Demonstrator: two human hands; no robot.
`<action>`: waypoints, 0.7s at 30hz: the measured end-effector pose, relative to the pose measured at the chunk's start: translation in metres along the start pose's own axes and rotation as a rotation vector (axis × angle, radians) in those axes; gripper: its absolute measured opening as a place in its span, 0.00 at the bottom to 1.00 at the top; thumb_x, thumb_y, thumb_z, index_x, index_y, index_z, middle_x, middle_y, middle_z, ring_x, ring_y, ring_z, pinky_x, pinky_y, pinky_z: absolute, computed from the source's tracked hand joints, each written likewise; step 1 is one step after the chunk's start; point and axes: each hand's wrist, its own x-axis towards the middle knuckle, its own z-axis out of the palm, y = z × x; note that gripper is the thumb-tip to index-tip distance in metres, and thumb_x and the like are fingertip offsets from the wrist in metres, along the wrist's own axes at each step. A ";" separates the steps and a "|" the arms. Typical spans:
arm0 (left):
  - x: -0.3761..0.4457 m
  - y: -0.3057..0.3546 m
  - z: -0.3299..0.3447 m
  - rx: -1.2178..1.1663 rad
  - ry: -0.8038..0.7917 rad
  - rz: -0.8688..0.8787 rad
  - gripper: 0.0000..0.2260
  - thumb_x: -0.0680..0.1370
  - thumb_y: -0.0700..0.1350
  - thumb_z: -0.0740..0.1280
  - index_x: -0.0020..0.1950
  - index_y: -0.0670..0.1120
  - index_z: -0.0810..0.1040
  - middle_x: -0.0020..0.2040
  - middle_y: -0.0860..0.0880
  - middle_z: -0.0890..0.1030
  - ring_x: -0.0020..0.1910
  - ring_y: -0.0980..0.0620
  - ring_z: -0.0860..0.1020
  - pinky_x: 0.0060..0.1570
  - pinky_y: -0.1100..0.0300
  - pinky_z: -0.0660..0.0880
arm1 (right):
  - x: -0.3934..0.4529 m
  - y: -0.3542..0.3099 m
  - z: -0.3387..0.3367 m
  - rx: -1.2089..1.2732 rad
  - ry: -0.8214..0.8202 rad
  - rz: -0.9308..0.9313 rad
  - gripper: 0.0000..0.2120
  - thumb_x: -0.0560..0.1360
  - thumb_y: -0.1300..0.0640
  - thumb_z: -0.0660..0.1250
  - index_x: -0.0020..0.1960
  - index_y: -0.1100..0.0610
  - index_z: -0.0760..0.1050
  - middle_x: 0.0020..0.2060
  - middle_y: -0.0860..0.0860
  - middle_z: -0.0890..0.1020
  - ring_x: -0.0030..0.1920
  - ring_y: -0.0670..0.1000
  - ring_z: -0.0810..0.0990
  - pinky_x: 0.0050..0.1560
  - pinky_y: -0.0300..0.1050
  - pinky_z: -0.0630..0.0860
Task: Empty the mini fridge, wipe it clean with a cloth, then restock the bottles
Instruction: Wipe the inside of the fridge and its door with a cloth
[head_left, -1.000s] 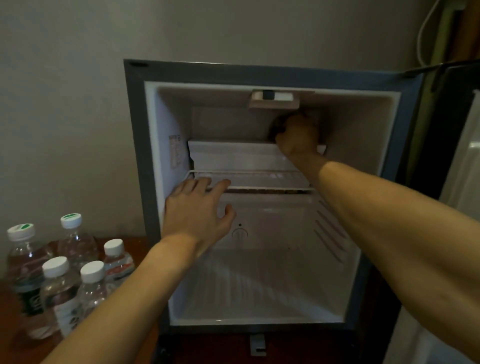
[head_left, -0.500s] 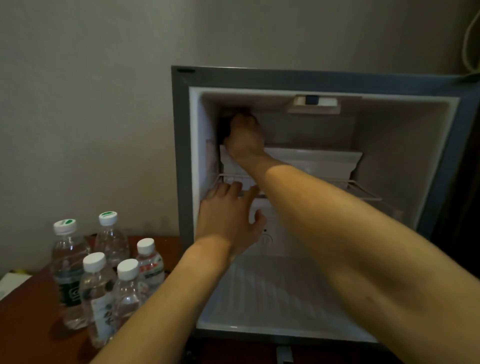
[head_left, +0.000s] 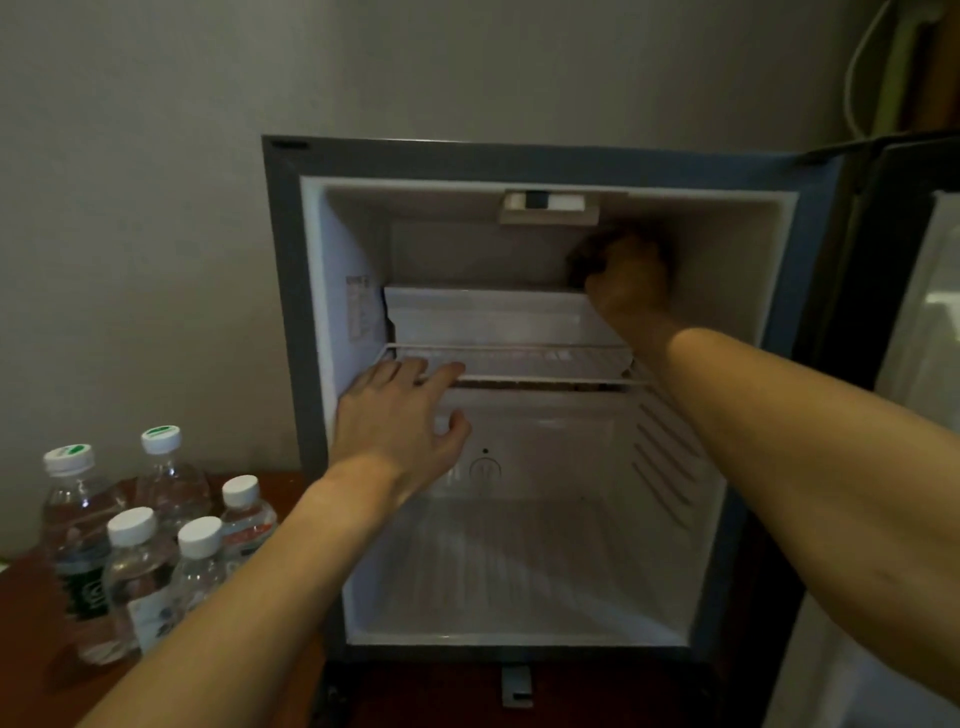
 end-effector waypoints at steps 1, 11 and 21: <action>0.000 0.000 0.000 -0.006 -0.009 0.001 0.26 0.80 0.63 0.57 0.77 0.60 0.63 0.73 0.50 0.72 0.71 0.47 0.71 0.70 0.50 0.68 | 0.000 -0.001 -0.001 -0.006 0.000 0.013 0.22 0.74 0.57 0.69 0.67 0.60 0.74 0.65 0.61 0.75 0.66 0.62 0.72 0.66 0.52 0.71; 0.001 -0.001 -0.009 -0.065 -0.112 0.013 0.27 0.81 0.62 0.56 0.80 0.59 0.58 0.77 0.48 0.67 0.76 0.44 0.64 0.76 0.49 0.60 | -0.029 -0.020 -0.025 0.038 0.047 -0.029 0.13 0.74 0.60 0.66 0.56 0.61 0.81 0.54 0.61 0.82 0.55 0.63 0.80 0.52 0.51 0.78; -0.001 0.001 -0.018 -0.095 -0.173 -0.001 0.28 0.79 0.62 0.60 0.79 0.59 0.61 0.76 0.48 0.68 0.76 0.44 0.64 0.75 0.48 0.61 | -0.111 -0.092 -0.009 0.155 0.009 -0.371 0.10 0.76 0.56 0.67 0.55 0.54 0.84 0.59 0.54 0.80 0.54 0.57 0.80 0.52 0.48 0.79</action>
